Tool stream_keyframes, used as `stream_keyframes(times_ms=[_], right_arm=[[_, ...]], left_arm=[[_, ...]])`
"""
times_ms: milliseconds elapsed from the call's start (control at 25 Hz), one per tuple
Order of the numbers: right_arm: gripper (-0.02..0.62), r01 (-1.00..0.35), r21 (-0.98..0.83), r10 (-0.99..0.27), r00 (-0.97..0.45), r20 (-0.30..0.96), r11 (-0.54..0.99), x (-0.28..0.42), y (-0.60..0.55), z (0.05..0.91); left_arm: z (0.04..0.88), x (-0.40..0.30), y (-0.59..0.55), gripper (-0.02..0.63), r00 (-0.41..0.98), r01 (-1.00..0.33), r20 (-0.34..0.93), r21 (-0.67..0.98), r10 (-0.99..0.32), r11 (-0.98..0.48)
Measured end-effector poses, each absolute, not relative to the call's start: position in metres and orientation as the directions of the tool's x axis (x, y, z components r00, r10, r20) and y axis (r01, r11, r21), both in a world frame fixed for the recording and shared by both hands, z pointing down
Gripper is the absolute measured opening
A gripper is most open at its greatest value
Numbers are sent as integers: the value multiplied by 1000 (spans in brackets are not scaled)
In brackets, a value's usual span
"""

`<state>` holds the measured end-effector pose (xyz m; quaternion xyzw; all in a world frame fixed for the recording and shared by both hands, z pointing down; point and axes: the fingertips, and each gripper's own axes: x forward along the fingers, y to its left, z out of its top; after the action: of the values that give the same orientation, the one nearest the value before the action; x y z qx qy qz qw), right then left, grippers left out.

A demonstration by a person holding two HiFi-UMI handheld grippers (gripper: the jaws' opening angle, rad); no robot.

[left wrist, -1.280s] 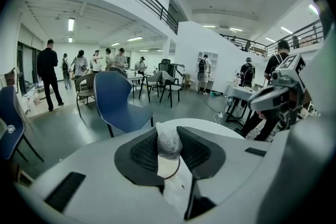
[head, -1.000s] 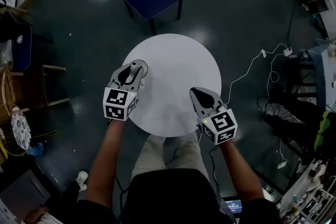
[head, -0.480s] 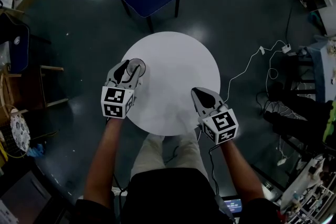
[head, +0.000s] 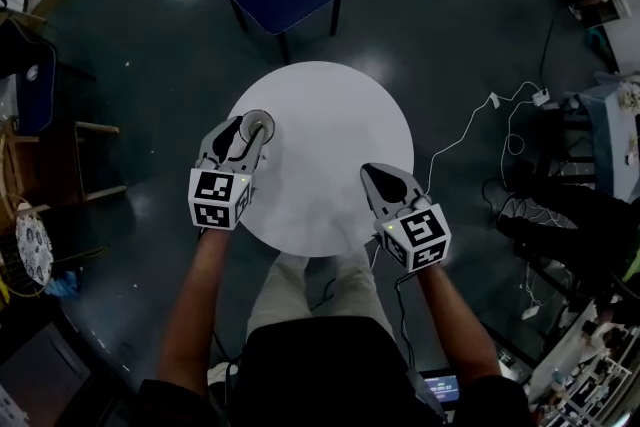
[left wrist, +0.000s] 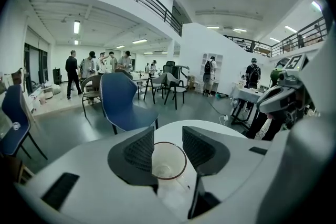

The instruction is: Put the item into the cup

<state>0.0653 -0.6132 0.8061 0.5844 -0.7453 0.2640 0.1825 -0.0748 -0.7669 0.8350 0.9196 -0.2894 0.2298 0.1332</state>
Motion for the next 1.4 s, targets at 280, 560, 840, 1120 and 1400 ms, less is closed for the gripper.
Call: stream_keyframes(times_ms=[280,560,840,1120,1400], right_arm=[[17,-963,-165,-787,-268,555,212,58,-612,783],[17,-952,-136,-783,-304,543,275,51,-604,755],[17,-935,-107,-790,-343,507,338,41,-601,723],[17,-913,-91,-801,-393,451,397,33,-594,679],[17,-888,-72,-808,-445,387,454,32,-588,635]], left_arm=[[805,-80,-748,166,745,-576,471,99,-472,-811],[767,-83,-719,59,761,-579,429,110,-487,-808],[733,-91,-690,28,774,-577,389,105,-500,-810],[677,-95,-660,17,773,-598,315,71,-551,-798],[630,-94,-622,17,749,-635,274,40,-603,-771]])
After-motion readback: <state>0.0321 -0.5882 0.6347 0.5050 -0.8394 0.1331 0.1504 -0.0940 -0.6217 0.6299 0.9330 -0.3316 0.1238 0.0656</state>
